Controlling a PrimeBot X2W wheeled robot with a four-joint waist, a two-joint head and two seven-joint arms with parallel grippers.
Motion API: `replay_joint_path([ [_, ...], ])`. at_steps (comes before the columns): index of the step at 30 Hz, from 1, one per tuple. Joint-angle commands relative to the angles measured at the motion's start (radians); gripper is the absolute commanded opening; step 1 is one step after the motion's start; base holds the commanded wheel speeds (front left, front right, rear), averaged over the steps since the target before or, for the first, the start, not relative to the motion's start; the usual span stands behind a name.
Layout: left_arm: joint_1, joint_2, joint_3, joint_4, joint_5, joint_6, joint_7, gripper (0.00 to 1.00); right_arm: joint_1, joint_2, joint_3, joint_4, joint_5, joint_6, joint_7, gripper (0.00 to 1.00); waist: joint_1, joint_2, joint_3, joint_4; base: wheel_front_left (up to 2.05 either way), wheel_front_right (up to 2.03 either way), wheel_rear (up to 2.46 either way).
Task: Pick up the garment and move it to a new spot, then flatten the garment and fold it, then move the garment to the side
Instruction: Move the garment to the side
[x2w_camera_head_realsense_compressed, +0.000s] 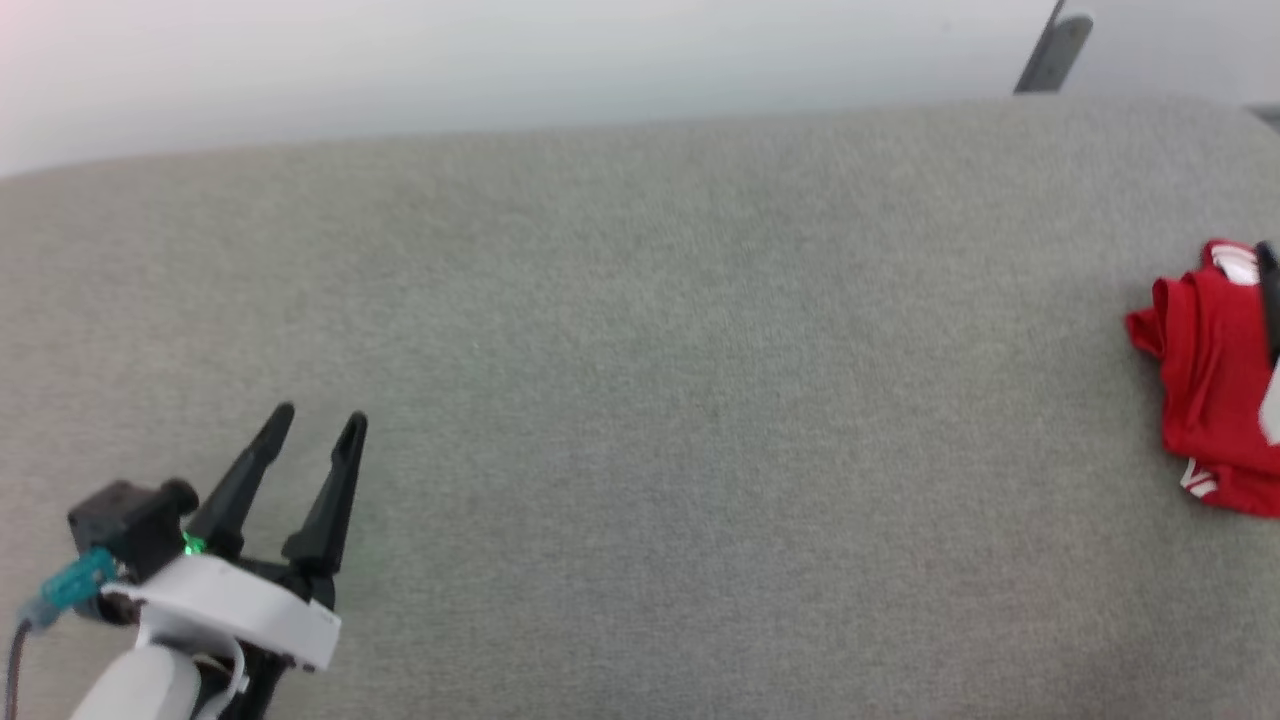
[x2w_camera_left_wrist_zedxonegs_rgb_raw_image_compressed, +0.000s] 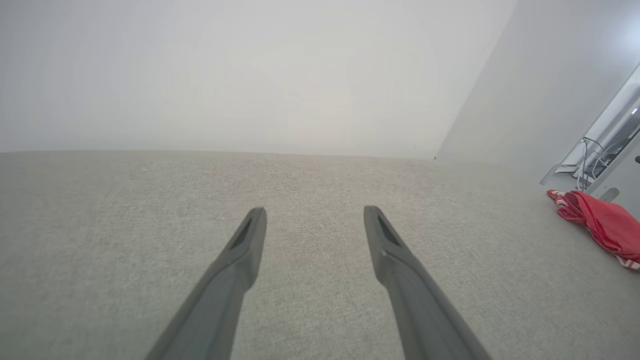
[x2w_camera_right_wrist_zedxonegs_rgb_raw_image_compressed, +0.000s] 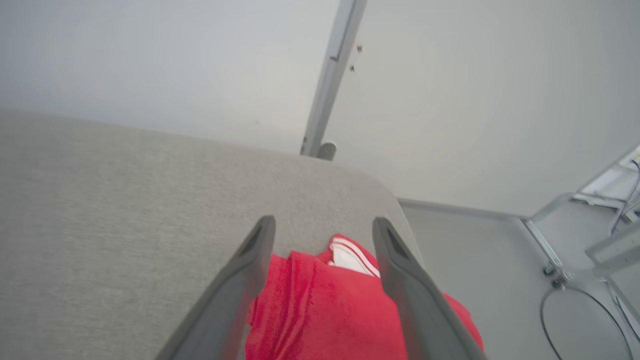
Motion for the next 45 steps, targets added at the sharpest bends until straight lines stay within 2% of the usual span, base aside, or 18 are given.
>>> replay_joint_path([
  [1, 0.032, -0.013, 0.017, 0.002, 0.019, -0.002, 0.001, 1.00, 0.044, 0.012, 0.006, -0.017, 0.017, -0.002, -0.039, 1.00, 0.0000, 0.0000, -0.084, 0.048, 0.00, 0.00, 0.00],
  [8, 0.149, -0.050, 0.123, 0.011, 0.070, -0.001, 0.000, 1.00, 0.220, 0.054, 0.023, -0.112, 0.031, -0.002, -0.157, 1.00, 0.0000, 0.0000, -0.182, 0.085, 0.00, 0.00, 0.00],
  [21, 0.304, -0.103, 0.296, -0.011, 0.211, -0.001, 0.000, 1.00, 0.537, 0.185, -0.127, -0.448, -0.097, -0.002, -0.174, 1.00, 0.0000, 0.0000, -0.237, 0.137, 0.00, 0.00, 0.00],
  [32, 0.382, -0.133, 0.351, -0.053, 0.249, -0.002, 0.000, 1.00, 0.708, 0.268, -0.180, -0.588, -0.169, -0.002, -0.174, 1.00, 0.0000, 0.0000, -0.250, 0.141, 0.00, 0.00, 0.00],
  [45, 0.409, -0.131, 0.339, -0.065, 0.215, -0.002, 0.000, 1.00, 0.822, 0.335, -0.223, -0.678, -0.210, -0.002, -0.174, 1.00, 0.0000, 0.0000, -0.245, 0.126, 0.00, 0.00, 0.00],
])
